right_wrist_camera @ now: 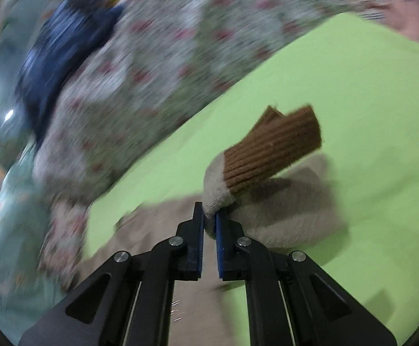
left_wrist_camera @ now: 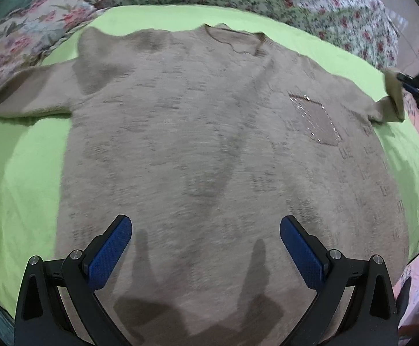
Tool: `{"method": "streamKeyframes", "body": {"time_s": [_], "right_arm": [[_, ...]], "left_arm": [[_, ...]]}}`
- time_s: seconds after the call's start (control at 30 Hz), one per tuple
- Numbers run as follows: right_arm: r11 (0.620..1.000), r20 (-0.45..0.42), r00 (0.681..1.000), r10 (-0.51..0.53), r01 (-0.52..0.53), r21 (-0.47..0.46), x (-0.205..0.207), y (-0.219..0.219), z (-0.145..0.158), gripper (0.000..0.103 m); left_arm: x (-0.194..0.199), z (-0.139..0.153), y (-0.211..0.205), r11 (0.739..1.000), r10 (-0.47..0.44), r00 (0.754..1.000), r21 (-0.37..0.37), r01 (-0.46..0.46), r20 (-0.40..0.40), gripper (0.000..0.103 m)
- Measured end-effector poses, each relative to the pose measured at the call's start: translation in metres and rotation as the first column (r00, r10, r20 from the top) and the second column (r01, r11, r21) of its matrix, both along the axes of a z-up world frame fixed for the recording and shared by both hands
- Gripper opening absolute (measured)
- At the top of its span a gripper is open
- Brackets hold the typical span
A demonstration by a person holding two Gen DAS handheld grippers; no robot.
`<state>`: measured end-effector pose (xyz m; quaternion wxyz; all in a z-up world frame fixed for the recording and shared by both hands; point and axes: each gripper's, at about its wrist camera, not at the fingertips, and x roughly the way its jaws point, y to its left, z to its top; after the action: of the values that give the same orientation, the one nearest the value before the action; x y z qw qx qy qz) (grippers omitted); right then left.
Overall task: Fold small clothes
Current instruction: 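Grasp the brown sleeve cuff with the right gripper and lift it, then fold the held sleeve across the sweater body and release it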
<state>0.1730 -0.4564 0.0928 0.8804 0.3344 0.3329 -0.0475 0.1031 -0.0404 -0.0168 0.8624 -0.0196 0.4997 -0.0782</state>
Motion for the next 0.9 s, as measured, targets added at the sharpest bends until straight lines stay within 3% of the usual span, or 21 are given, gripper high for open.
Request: {"method": "streamKeyframes", "body": {"time_s": [0.13, 0.27, 0.4, 0.5, 0.6, 0.67, 0.8, 0.9], "right_arm": [[0.981, -0.006, 0.982, 0.189, -0.188, 0.046, 0.042, 0.095, -0.017, 0.008], [0.953, -0.031, 0.954, 0.299, -0.296, 0.07, 0.068, 0.168, -0.04, 0.008], [0.923, -0.065, 0.924, 0.377, -0.369, 0.107, 0.083, 0.224, -0.069, 0.009], [0.892, -0.132, 0.886, 0.445, -0.426, 0.15, 0.099, 0.253, -0.085, 0.018], [0.863, -0.117, 0.863, 0.491, -0.465, 0.196, 0.09, 0.257, -0.09, 0.037], [0.864, -0.08, 0.868, 0.49, -0.472, 0.178, 0.076, 0.243, -0.081, 0.042], [0.92, -0.037, 0.92, 0.389, -0.386, 0.064, 0.05, 0.19, -0.059, 0.043], [0.956, -0.045, 0.956, 0.29, -0.287, 0.059, 0.041, 0.137, -0.057, 0.043]], "left_arm": [[-0.007, 0.004, 0.025, 0.999, 0.052, 0.999, -0.016, -0.052, 0.008, 0.103], [-0.014, 0.007, 0.046, 0.995, 0.096, 0.995, -0.031, -0.096, 0.016, 0.103], [-0.017, 0.008, 0.057, 0.992, 0.124, 0.992, -0.031, -0.123, 0.022, 0.103], [-0.014, 0.006, 0.058, 0.992, 0.124, 0.992, -0.03, -0.123, 0.019, 0.103], [-0.006, 0.008, 0.052, 0.995, 0.099, 0.995, -0.023, -0.099, 0.025, 0.103], [0.003, 0.01, 0.042, 0.997, 0.078, 0.996, -0.015, -0.078, 0.034, 0.103], [0.025, 0.015, 0.021, 0.999, 0.033, 0.998, -0.044, -0.031, 0.044, 0.103], [0.046, 0.017, 0.003, 0.996, 0.003, 0.999, -0.087, 0.0, 0.04, 0.103]]}}
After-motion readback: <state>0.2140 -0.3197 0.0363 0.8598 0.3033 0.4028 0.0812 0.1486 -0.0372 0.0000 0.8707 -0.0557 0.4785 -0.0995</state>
